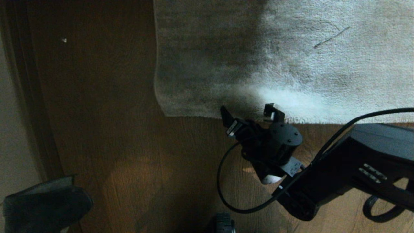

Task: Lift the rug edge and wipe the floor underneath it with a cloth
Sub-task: Lift up the carpet

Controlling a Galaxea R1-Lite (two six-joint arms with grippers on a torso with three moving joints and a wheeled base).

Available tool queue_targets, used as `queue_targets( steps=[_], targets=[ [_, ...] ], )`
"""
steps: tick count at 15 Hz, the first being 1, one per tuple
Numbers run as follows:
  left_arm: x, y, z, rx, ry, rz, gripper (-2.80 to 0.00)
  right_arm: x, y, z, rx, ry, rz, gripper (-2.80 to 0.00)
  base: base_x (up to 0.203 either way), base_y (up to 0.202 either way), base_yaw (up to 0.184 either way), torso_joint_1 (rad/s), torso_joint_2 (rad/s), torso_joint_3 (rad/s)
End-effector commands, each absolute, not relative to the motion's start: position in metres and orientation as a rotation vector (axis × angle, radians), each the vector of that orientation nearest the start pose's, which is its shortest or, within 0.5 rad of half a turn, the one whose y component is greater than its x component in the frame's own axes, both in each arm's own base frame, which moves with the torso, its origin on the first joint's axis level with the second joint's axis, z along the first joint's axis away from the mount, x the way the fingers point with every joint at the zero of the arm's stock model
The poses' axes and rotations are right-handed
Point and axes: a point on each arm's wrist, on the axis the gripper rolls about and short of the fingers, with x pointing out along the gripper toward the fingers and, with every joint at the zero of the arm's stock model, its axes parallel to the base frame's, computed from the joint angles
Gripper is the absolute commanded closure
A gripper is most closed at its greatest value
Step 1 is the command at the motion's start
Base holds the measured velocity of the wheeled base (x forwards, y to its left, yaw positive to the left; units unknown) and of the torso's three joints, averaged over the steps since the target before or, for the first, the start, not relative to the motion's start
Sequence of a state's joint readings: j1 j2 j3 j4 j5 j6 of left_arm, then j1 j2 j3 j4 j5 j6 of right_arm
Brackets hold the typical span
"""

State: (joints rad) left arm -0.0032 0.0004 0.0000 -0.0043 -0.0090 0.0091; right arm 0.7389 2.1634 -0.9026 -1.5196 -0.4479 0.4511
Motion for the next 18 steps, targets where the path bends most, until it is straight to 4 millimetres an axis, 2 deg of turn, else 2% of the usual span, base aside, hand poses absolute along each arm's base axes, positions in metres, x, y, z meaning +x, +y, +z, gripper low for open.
queue_targets(
  steps=[1,4,8,12,18],
  targets=[
    [-0.023,0.000,0.076,0.009,-0.003,-0.012,0.00,0.287,0.254,0.148,0.640,-0.211,0.359,-2.80,0.000,0.000,0.000,0.000,0.00,0.000],
    [-0.023,0.000,0.076,0.009,-0.005,-0.012,0.00,0.282,0.264,0.145,0.650,-0.198,0.387,-2.80,0.000,0.000,0.000,0.000,0.00,0.000],
    [-0.023,0.000,0.076,0.009,-0.005,-0.012,0.00,0.282,0.290,0.147,0.702,-0.217,0.442,-2.80,0.000,0.000,0.000,0.000,0.00,0.000],
    [-0.023,0.000,0.076,0.009,-0.005,-0.012,0.00,0.289,0.308,0.140,0.719,-0.231,0.462,-2.80,0.000,0.000,0.000,0.000,0.00,0.000],
    [-0.023,0.000,0.076,0.009,-0.005,-0.012,0.00,0.294,0.315,0.135,0.725,-0.233,0.468,-2.80,0.000,0.000,0.000,0.000,0.00,0.000]
  ],
)
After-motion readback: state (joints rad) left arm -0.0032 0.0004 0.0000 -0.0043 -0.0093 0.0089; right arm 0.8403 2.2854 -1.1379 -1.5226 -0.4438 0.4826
